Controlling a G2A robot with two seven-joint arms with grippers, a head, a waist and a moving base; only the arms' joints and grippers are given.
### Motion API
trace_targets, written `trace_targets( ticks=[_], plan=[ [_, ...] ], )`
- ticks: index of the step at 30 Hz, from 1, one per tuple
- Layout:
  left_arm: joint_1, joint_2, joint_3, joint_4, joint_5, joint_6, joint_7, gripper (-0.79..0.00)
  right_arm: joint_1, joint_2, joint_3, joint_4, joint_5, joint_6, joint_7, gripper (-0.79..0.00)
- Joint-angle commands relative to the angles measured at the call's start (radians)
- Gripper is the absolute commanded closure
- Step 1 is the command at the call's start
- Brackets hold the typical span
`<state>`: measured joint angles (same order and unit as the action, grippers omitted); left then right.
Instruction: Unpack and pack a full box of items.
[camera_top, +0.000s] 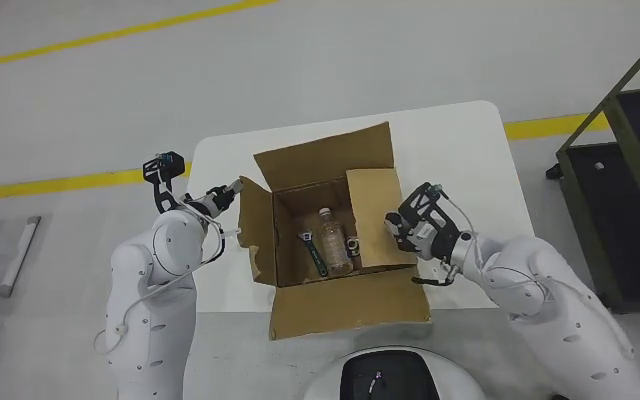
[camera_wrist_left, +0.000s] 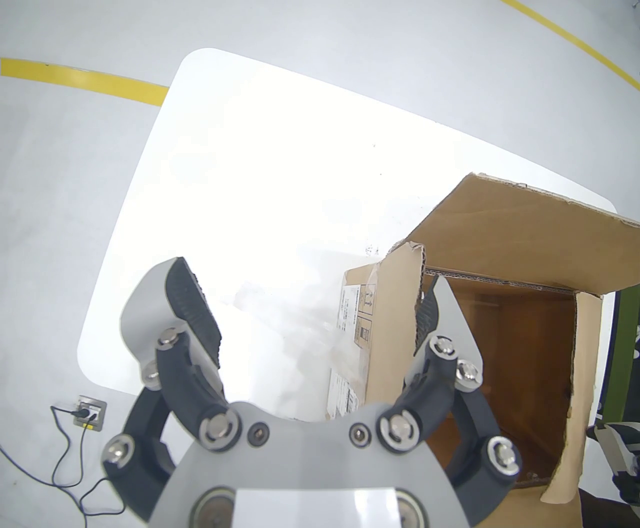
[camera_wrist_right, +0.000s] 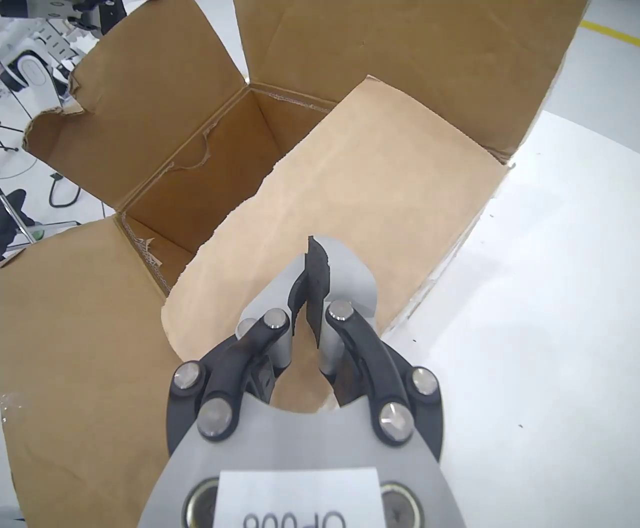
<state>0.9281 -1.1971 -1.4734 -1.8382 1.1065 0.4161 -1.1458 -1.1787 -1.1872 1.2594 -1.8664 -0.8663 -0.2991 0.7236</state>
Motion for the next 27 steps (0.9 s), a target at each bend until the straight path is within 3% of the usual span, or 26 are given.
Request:
trace_targets(
  ticks=[1, 6, 8, 9, 10, 11, 20, 27],
  plan=[
    [0.000, 0.000, 0.000, 0.000, 0.000, 0.000, 0.000, -0.785, 0.009, 0.000, -0.006, 0.005, -0.005, -0.001, 0.009, 0.000],
    [0.044, 0.000, -0.022, -0.022, -0.030, -0.031, 0.080, -0.767, 0.031, -0.001, -0.034, 0.024, -0.014, 0.013, 0.042, 0.000],
    [0.059, 0.002, -0.029, -0.041, -0.021, -0.044, 0.101, -0.302, 0.039, -0.002, -0.043, 0.026, -0.015, 0.021, 0.048, 0.000],
    [0.066, 0.003, -0.034, -0.051, -0.023, -0.046, 0.106, -0.206, 0.041, -0.002, -0.047, 0.027, -0.014, 0.021, 0.050, 0.000],
    [0.071, 0.003, -0.042, -0.058, -0.029, -0.041, 0.109, -0.058, 0.044, -0.002, -0.050, 0.026, -0.018, 0.023, 0.050, 0.000],
    [0.076, 0.004, -0.048, -0.064, -0.023, -0.039, 0.116, 0.000, 0.046, -0.002, -0.054, 0.024, -0.017, 0.023, 0.049, 0.000],
    [0.134, 0.009, -0.071, -0.050, 0.056, -0.019, 0.114, 0.000, 0.036, 0.000, -0.034, 0.002, 0.031, 0.040, 0.024, 0.000],
    [0.137, 0.006, -0.043, -0.015, -0.091, -0.140, 0.071, 0.000, 0.007, 0.008, 0.058, -0.076, 0.106, 0.076, -0.021, 0.000]
  ],
)
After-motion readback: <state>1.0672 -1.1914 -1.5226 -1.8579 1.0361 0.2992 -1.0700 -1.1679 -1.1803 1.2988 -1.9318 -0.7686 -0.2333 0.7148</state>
